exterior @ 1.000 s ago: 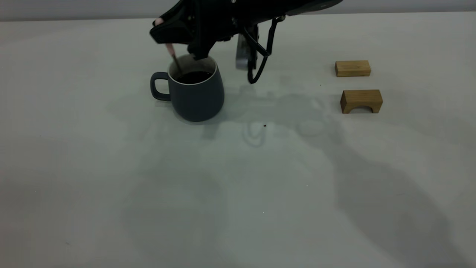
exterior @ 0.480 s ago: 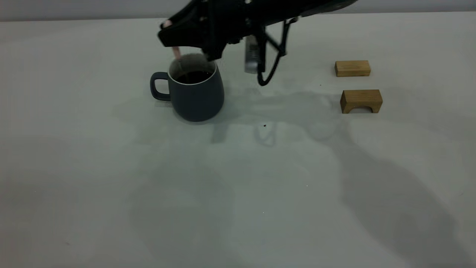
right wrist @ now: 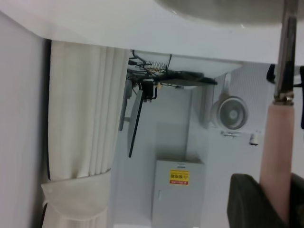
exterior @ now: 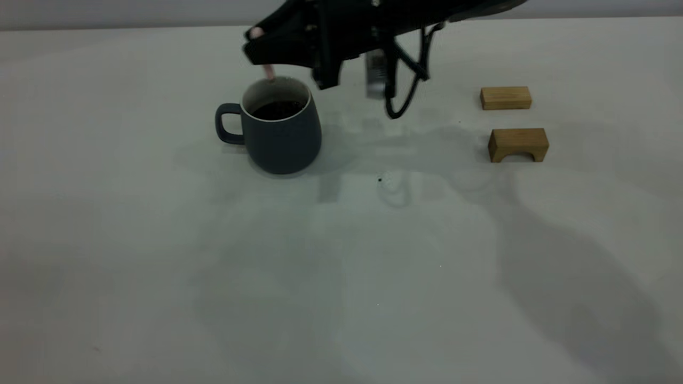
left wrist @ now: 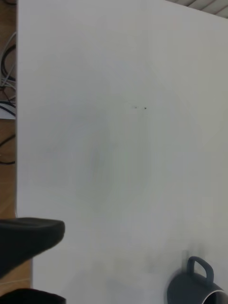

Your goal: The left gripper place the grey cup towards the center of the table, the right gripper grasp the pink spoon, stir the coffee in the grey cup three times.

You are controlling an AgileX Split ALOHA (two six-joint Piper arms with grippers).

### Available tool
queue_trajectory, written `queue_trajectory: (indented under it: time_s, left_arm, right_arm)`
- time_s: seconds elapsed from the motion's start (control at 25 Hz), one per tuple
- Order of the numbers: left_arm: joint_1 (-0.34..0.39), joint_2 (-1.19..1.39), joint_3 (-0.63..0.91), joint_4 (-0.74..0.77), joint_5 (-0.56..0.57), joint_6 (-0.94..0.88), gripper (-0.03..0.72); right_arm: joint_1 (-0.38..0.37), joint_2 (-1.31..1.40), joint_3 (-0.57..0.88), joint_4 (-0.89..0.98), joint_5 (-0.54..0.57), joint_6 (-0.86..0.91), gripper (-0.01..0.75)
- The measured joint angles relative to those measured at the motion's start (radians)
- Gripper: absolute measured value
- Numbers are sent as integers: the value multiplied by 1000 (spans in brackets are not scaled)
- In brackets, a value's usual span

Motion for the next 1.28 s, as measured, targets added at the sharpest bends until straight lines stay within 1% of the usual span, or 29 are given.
queue_trajectory:
  time_s: [0.12, 0.28, 0.36, 0.52, 0.6, 0.64, 0.72, 0.76, 0.8, 0.92, 0.96, 1.0, 1.04, 1.12, 1.2, 1.28]
  left_arm:
    - [0, 0, 0, 0, 0, 0, 337]
    - [0, 0, 0, 0, 0, 0, 337]
    - [0, 0, 0, 0, 0, 0, 337]
    - [0, 0, 0, 0, 0, 0, 337]
    - [0, 0, 0, 0, 0, 0, 337]
    - [0, 0, 0, 0, 0, 0, 337]
    - [0, 0, 0, 0, 0, 0, 337]
    - [0, 0, 0, 0, 0, 0, 337]
    - [0, 0, 0, 0, 0, 0, 337]
    - [0, 0, 0, 0, 0, 0, 337]
    - [0, 0, 0, 0, 0, 0, 337]
    - [0, 0, 0, 0, 0, 0, 337]
    - [0, 0, 0, 0, 0, 0, 337]
    - [0, 0, 0, 0, 0, 0, 337]
    - [0, 0, 0, 0, 0, 0, 337]
    - [0, 0, 0, 0, 0, 0, 337]
  right_arm:
    - [23, 0, -6, 11, -36, 1, 136]
    - [2, 0, -8, -35, -48, -22, 136]
    - [-12, 0, -8, -58, -44, -23, 136]
    - [-12, 0, -8, -84, -22, -29, 136]
    - [-12, 0, -8, -91, -18, -51, 156]
    - [-12, 0, -8, -98, -18, -64, 178]
    - [-12, 0, -8, -115, -10, -105, 271]
    - [-12, 0, -8, -122, -1, -127, 325]
    - [-12, 0, -8, -131, 13, -148, 407]
    - [-12, -9, -8, -166, 53, -198, 603]
    - [-12, -21, -8, -190, 63, -218, 658]
    - [-12, -39, -8, -225, 74, -240, 689]
    - [-12, -61, -8, -269, 83, -259, 709]
    - [-12, -125, -8, -366, 96, -295, 715]
    - [-12, -214, -8, -505, 112, -313, 696]
    - [-12, -310, -8, -625, 130, -317, 651]
